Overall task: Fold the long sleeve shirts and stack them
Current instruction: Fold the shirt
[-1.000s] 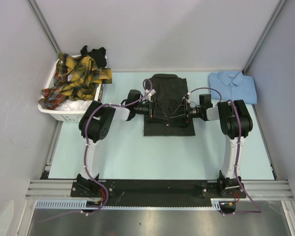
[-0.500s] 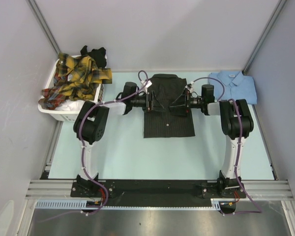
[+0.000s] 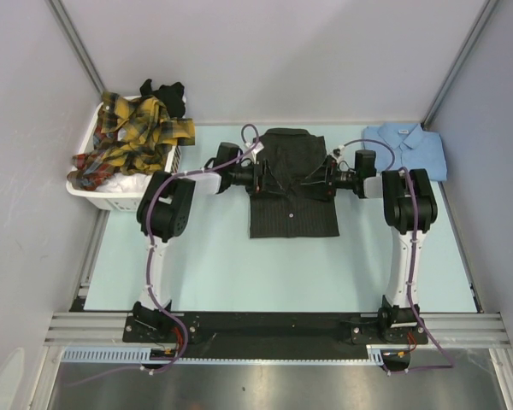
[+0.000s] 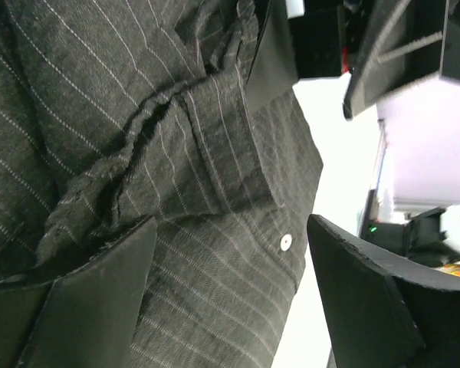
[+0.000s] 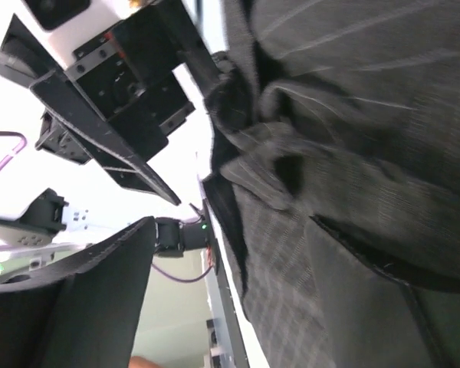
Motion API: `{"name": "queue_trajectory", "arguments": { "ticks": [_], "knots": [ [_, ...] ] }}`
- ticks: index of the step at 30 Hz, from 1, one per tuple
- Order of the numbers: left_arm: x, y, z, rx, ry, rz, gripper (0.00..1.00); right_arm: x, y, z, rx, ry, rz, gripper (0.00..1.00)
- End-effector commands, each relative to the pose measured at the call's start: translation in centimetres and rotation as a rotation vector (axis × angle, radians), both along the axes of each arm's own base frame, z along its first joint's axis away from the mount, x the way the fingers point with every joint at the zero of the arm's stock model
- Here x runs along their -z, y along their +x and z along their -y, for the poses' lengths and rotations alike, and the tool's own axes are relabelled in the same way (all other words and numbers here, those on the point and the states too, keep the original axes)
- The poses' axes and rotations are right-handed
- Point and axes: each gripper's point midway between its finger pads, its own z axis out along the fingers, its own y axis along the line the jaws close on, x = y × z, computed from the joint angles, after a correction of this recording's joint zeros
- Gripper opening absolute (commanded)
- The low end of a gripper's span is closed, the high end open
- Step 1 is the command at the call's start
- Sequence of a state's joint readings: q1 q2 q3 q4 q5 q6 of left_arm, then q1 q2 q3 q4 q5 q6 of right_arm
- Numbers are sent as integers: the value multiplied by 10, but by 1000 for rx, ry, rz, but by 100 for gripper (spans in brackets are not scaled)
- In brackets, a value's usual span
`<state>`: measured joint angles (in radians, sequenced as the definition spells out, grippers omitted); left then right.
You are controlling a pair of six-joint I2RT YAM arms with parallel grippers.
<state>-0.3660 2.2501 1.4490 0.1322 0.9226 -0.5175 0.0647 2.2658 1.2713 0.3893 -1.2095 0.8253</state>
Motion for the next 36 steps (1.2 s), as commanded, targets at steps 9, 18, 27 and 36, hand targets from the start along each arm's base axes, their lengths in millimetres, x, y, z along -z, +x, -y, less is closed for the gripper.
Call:
{"name": "queue_trajectory", "arguments": {
  "ticks": [9, 18, 27, 36],
  "knots": [
    [-80, -22, -51, -26, 26, 279, 84, -55, -12, 14, 31, -84, 140, 56],
    [-68, -23, -51, -54, 38, 240, 83, -34, -15, -36, 12, 24, 20, 55],
    [-56, -16, -49, -55, 42, 208, 83, -12, 25, -40, 53, -21, 67, 53],
    [-16, 12, -29, -87, 30, 110, 79, 19, 33, -21, 95, -135, 48, 53]
  ]
}}
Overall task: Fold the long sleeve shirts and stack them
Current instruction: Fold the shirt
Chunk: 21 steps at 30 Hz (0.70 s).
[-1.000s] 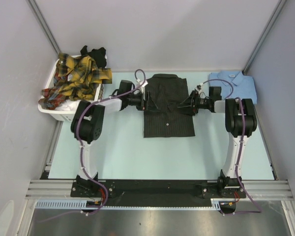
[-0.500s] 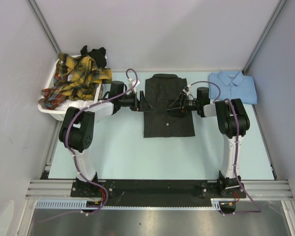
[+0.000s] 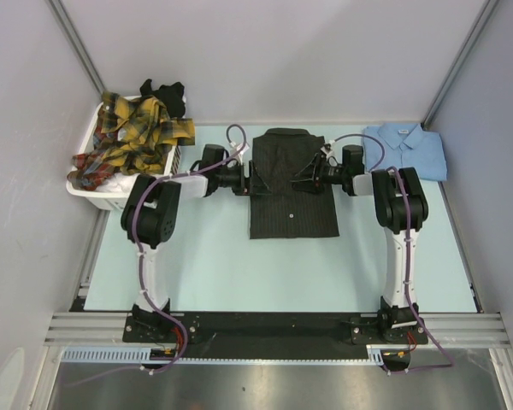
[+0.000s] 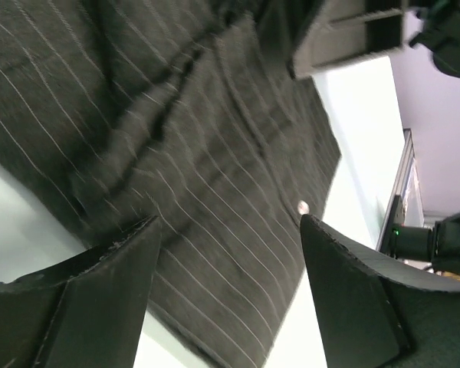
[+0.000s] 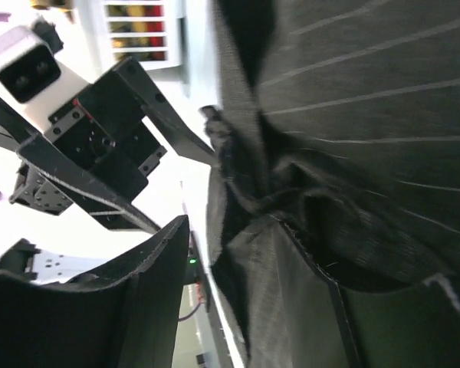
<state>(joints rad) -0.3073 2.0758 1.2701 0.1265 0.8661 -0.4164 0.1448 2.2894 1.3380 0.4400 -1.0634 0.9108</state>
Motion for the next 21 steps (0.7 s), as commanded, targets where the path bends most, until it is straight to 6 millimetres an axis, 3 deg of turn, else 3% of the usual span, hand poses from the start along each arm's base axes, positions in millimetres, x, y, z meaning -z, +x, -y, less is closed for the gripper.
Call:
{"name": "queue_trajectory", "arguments": {
  "ticks": [1, 5, 7, 9, 10, 11, 12, 13, 15, 16, 18, 19, 20, 21],
  "knots": [
    [6, 24, 13, -28, -19, 3, 78, 30, 4, 17, 27, -115, -14, 53],
    [14, 35, 7, -51, 17, 2, 77, 54, 2, 30, 18, -202, 12, 54],
    [-6, 37, 3, -22, 23, 92, 79, 43, 7, 34, 18, -187, 37, 54],
    [-22, 35, -3, 36, 81, 222, 81, 8, 9, 29, -10, -145, 107, 53],
    [-41, 23, -7, 57, 119, 265, 81, -9, 6, 28, -30, -126, 129, 52],
    [-48, 17, -9, 80, 157, 317, 81, -22, 5, 26, -44, -114, 153, 52],
    [-47, 16, -17, 120, 256, 434, 80, -49, 4, 27, -51, -105, 213, 52],
    [-60, -8, -15, 172, 313, 490, 80, -60, -2, 27, -85, -108, 247, 49],
    [-59, -18, -25, 253, 508, 694, 79, -83, -8, 30, -115, -138, 328, 47],
    [-57, -46, -17, 323, 555, 768, 79, -83, -17, 30, -161, -157, 358, 45],
    [-53, -66, -12, 426, 638, 917, 76, -91, -21, 25, -203, -164, 401, 42],
    [-36, -85, -5, 474, 697, 971, 74, -85, -32, 19, -263, -147, 397, 40],
    [-42, -93, 0, 505, 715, 1064, 72, -94, -30, 14, -291, -143, 424, 39],
    [-39, -100, 4, 524, 738, 1113, 68, -89, -33, 10, -318, -139, 419, 38]
  ]
}}
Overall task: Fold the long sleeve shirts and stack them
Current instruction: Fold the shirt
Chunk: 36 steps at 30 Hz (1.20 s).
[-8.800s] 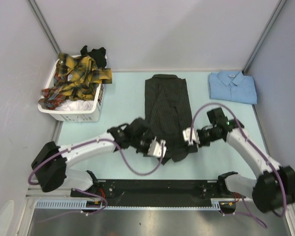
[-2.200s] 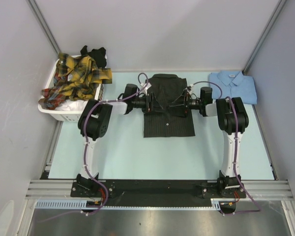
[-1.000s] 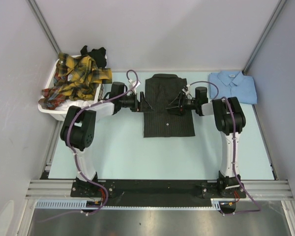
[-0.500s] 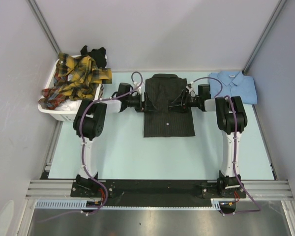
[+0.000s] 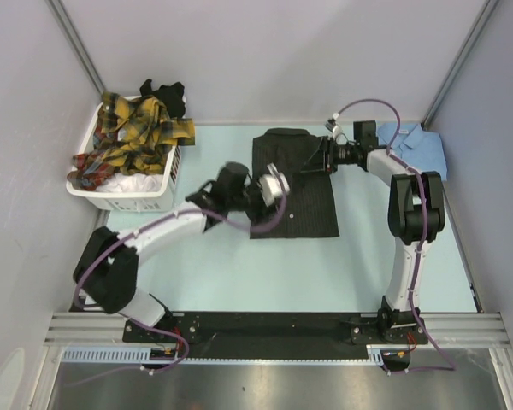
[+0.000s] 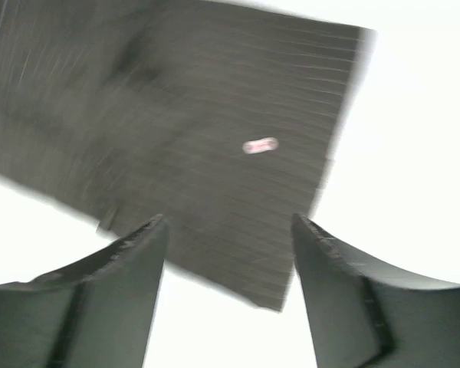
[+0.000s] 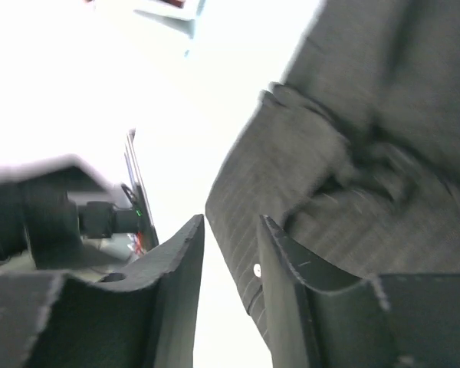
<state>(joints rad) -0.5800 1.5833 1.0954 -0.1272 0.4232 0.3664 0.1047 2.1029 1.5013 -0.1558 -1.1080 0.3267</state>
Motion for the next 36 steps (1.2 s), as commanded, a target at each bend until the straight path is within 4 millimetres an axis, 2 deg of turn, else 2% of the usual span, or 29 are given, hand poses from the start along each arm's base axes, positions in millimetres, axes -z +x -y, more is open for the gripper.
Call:
{"name": "queue_trajectory", "arguments": {
  "ticks": [1, 3, 4, 5, 6, 7, 9, 10, 14, 16, 19, 20, 21, 22, 23, 24, 25, 26, 27, 28, 29, 30, 32, 33, 35, 36],
  "knots": [
    [45, -44, 5, 205, 335, 363, 67, -16, -29, -21, -207, 15, 58, 36],
    [47, -51, 18, 242, 351, 443, 64, -12, -35, -30, -269, 20, 70, 36],
    [48, -60, 32, 270, 345, 481, 64, -10, -39, -33, -292, 35, 62, 36],
    [51, -59, 34, 268, 369, 509, 64, 6, -40, -36, -329, 32, 80, 35],
    [58, -63, 40, 292, 375, 518, 64, 2, -45, -38, -353, 32, 55, 35],
    [60, -66, 47, 292, 383, 555, 64, 9, -48, -40, -377, 29, 61, 35],
    [75, -66, 49, 307, 439, 586, 65, 26, -56, -45, -425, 16, 44, 34],
    [81, -70, 51, 317, 448, 603, 65, 28, -54, -47, -434, 8, 55, 34],
    [105, -63, 46, 325, 554, 655, 65, 62, -54, -47, -448, -50, 41, 34],
    [118, -59, 41, 318, 604, 653, 63, 89, -54, -44, -452, -94, 20, 33],
    [125, -58, 38, 331, 642, 646, 47, 107, -51, -46, -435, -87, -55, 31],
    [125, -58, 38, 329, 641, 636, 24, 108, -49, -48, -438, -95, -49, 31],
    [129, -63, 35, 350, 653, 600, 12, 108, -50, -49, -439, -110, -45, 31],
    [117, -64, 39, 337, 622, 593, 7, 108, -54, -51, -449, -114, -45, 31],
    [113, -68, 39, 345, 607, 580, 0, 110, -63, -51, -457, -116, -65, 31],
    [113, -78, 38, 378, 605, 554, 0, 109, -69, -50, -463, -116, -81, 31],
    [111, -84, 38, 383, 594, 527, 0, 101, -75, -51, -479, -113, -59, 31],
    [102, -90, 39, 388, 581, 517, 0, 103, -89, -48, -485, -108, -106, 31],
    [102, -101, 36, 411, 591, 482, 0, 99, -98, -49, -495, -98, -112, 30],
    [103, -114, 36, 428, 571, 431, 0, 85, -104, -52, -505, -93, -86, 30],
    [92, -121, 37, 432, 546, 423, 0, 82, -113, -53, -515, -88, -94, 30],
    [94, -136, 33, 465, 558, 384, 0, 80, -125, -53, -520, -74, -120, 31],
    [86, -157, 36, 485, 512, 306, 0, 60, -136, -55, -530, -52, -104, 31],
    [82, -172, 30, 514, 511, 262, 0, 52, -142, -55, -532, -33, -118, 32],
    [71, -189, 33, 528, 469, 187, 0, 34, -137, -53, -515, -24, -87, 33],
    [64, -194, 31, 529, 475, 145, 0, 31, -135, -53, -510, -34, -82, 33]
  ]
}}
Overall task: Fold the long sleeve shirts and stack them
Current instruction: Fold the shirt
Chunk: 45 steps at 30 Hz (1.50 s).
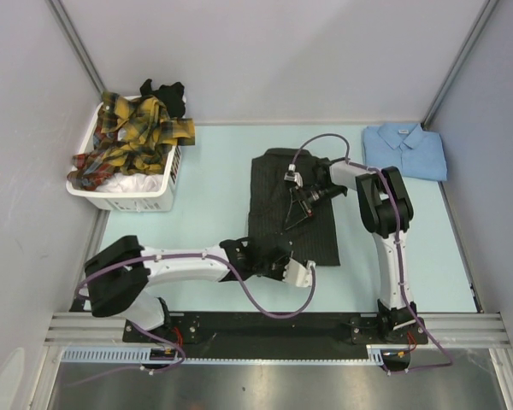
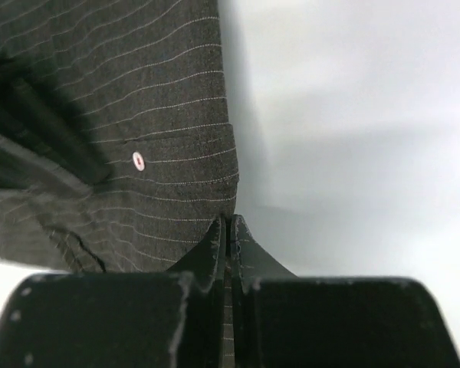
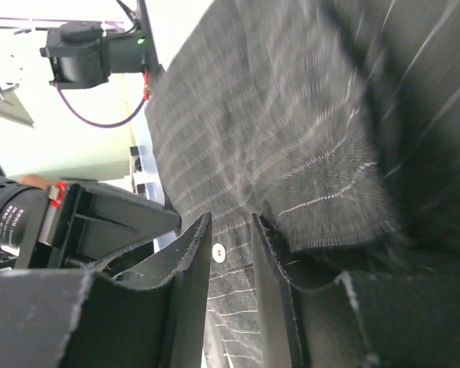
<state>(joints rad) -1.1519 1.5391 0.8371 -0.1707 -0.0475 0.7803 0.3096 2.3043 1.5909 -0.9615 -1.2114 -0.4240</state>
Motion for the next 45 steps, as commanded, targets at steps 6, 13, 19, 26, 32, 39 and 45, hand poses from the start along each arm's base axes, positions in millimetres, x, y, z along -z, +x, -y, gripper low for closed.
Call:
{"name": "queue_trajectory", "arguments": {
  "ticks": [6, 13, 19, 26, 32, 39, 45],
  "knots": [
    [-60, -46, 5, -20, -44, -316, 0, -8, -14, -2, -67, -3, 97, 32],
    [-77, 9, 9, -140, -74, -473, 0, 23, -32, 5, -111, -48, 5, 30],
    [-43, 68, 1, -220, -56, -586, 2, -3, -5, 7, -85, 0, 61, 37],
    [-20, 99, 7, -183, -66, -647, 19, -56, 61, 54, 36, -41, 195, 62],
    [-14, 117, 11, -188, -95, -669, 22, -76, 40, 107, 141, 13, 128, 78],
    [-11, 118, 14, -162, -101, -685, 22, -89, 24, 126, 201, 72, 175, 90],
    [-5, 118, 13, -169, -93, -694, 22, -66, 23, 126, 165, 13, 219, 94]
  ]
}}
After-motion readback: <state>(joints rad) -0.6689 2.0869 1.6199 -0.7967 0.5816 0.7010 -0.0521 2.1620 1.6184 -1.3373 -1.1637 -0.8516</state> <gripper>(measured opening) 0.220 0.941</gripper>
